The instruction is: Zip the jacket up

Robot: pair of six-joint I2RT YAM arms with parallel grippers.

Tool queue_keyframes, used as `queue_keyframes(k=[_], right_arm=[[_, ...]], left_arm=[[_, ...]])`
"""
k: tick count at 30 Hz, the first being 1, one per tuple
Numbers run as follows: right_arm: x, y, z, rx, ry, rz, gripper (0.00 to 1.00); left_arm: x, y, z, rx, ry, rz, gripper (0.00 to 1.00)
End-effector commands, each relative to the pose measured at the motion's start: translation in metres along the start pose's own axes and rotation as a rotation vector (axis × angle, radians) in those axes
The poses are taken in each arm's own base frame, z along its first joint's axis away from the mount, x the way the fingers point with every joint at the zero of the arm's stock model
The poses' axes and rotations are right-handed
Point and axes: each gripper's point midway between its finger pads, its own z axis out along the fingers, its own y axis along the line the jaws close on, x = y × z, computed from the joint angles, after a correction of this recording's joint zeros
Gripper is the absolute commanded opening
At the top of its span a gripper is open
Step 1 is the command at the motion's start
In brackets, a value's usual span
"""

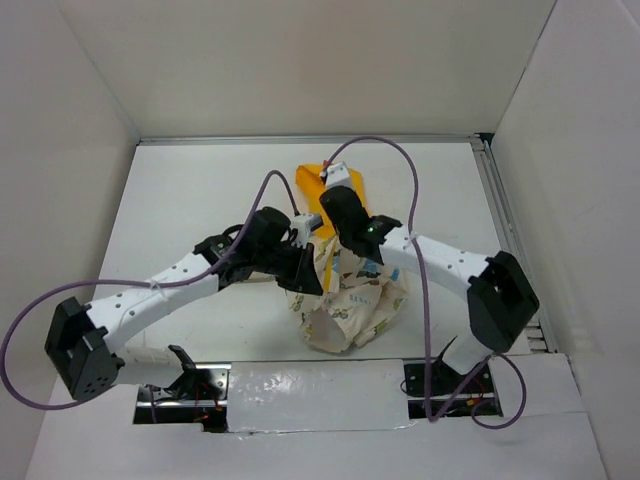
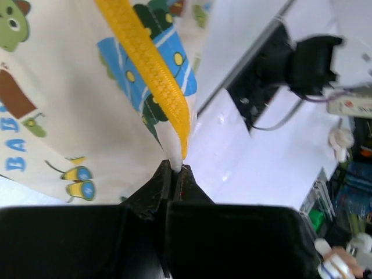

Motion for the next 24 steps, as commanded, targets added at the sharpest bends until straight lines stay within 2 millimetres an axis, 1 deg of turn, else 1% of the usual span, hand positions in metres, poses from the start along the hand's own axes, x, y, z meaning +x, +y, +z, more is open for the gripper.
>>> queue_keyframes(k=[1, 2, 3, 4, 5, 6, 7, 9, 10, 12, 13, 15, 16, 17, 18, 19, 20, 21, 22, 23, 24], right_arm=[[-0.033, -0.047, 0.042, 0.104, -0.059, 0.147, 0.00], [-0.031, -0.051, 0.057, 0.109, -0.047, 0.162, 0.00], [-0.032, -0.057, 0.066, 0.114, -0.047, 0.176, 0.00], [-0.027, -0.067, 0.085, 0.133, -0.037, 0.191, 0.00], [-0.041, -0.077, 0.093, 0.147, -0.065, 0.209, 0.00], [-0.045, -0.087, 0.103, 0.166, -0.066, 0.240, 0.00], [-0.054, -0.106, 0.124, 0.184, -0.067, 0.266, 0.00], [-0.063, -0.130, 0.142, 0.227, -0.080, 0.301, 0.00], [-0.076, -0.148, 0.158, 0.253, -0.101, 0.326, 0.00], [-0.091, -0.166, 0.173, 0.256, -0.121, 0.353, 0.00], [-0.106, -0.175, 0.182, 0.254, -0.147, 0.372, 0.00], [-0.119, -0.175, 0.189, 0.213, -0.163, 0.357, 0.00], [-0.128, -0.172, 0.191, 0.184, -0.171, 0.352, 0.00], [-0.134, -0.156, 0.191, 0.087, -0.177, 0.338, 0.00], [-0.136, -0.151, 0.189, 0.048, -0.174, 0.346, 0.09], [-0.137, -0.144, 0.180, -0.003, -0.171, 0.345, 0.43], [-0.141, -0.137, 0.173, -0.053, -0.180, 0.365, 0.85], [-0.148, -0.135, 0.163, -0.085, -0.205, 0.389, 0.99], [-0.153, -0.137, 0.144, -0.104, -0.222, 0.400, 1.00], [-0.157, -0.138, 0.133, -0.117, -0.236, 0.424, 1.00], [-0.178, -0.149, 0.103, -0.122, -0.302, 0.440, 1.00]], left_arm=[[0.035, -0.037, -0.028, 0.168, 0.078, 0.047, 0.00], [0.041, -0.034, -0.028, 0.165, 0.089, 0.041, 0.00], [0.044, -0.032, -0.029, 0.161, 0.090, 0.037, 0.00], [0.048, -0.032, -0.029, 0.166, 0.097, 0.036, 0.00], [0.056, -0.026, -0.025, 0.158, 0.121, 0.018, 0.00], [0.060, -0.023, -0.023, 0.154, 0.131, 0.006, 0.00], [0.063, -0.022, -0.021, 0.157, 0.143, 0.004, 0.00], [0.075, -0.013, -0.014, 0.147, 0.175, -0.016, 0.00], [0.079, -0.009, -0.012, 0.141, 0.184, -0.028, 0.00], [0.091, 0.001, -0.003, 0.127, 0.227, -0.049, 0.00], [0.098, 0.009, 0.001, 0.094, 0.245, -0.072, 0.00], [0.108, 0.024, 0.011, 0.039, 0.278, -0.117, 0.00], [0.106, 0.029, 0.014, 0.012, 0.279, -0.133, 0.00], [0.105, 0.038, 0.017, -0.039, 0.281, -0.152, 0.07], [0.106, 0.046, 0.022, -0.080, 0.299, -0.186, 0.23], [0.097, 0.047, 0.024, -0.099, 0.283, -0.188, 0.58], [0.092, 0.049, 0.027, -0.113, 0.278, -0.182, 0.74], [0.090, 0.052, 0.029, -0.134, 0.279, -0.185, 0.99], [0.077, 0.047, 0.028, -0.136, 0.255, -0.175, 0.99], [0.072, 0.046, 0.027, -0.145, 0.244, -0.171, 0.99], [0.068, 0.048, 0.023, -0.171, 0.229, -0.172, 0.99]])
